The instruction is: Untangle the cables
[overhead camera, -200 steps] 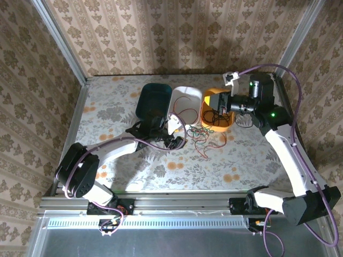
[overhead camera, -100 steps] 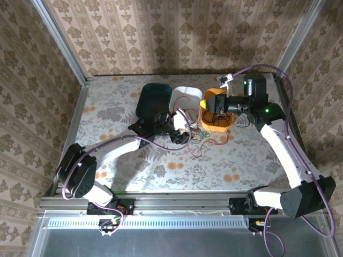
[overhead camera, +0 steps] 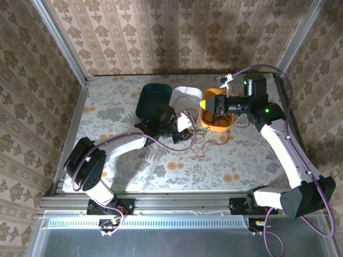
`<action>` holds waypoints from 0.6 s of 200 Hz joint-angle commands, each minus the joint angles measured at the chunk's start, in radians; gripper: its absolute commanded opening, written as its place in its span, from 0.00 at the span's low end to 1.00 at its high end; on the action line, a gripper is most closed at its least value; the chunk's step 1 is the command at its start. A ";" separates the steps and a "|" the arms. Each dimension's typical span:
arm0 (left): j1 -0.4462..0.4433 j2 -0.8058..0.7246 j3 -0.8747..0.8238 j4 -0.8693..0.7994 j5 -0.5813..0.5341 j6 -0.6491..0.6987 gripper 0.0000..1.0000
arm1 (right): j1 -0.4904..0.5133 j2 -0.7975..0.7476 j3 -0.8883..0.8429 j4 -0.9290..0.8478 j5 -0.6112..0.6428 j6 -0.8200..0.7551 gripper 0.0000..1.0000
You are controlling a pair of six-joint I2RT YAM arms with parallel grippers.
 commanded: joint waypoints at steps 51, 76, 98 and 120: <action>0.058 0.005 -0.091 0.150 0.055 -0.212 0.00 | -0.156 -0.125 0.003 0.029 0.216 0.052 0.00; 0.080 -0.012 -0.136 0.154 0.063 -0.243 0.00 | -0.232 -0.182 -0.015 0.030 0.402 0.083 0.00; 0.089 -0.028 -0.167 0.139 0.052 -0.246 0.00 | -0.268 -0.230 -0.029 -0.006 0.637 0.088 0.00; 0.101 -0.037 -0.191 0.128 0.050 -0.259 0.00 | -0.313 -0.277 -0.058 -0.028 0.805 0.120 0.00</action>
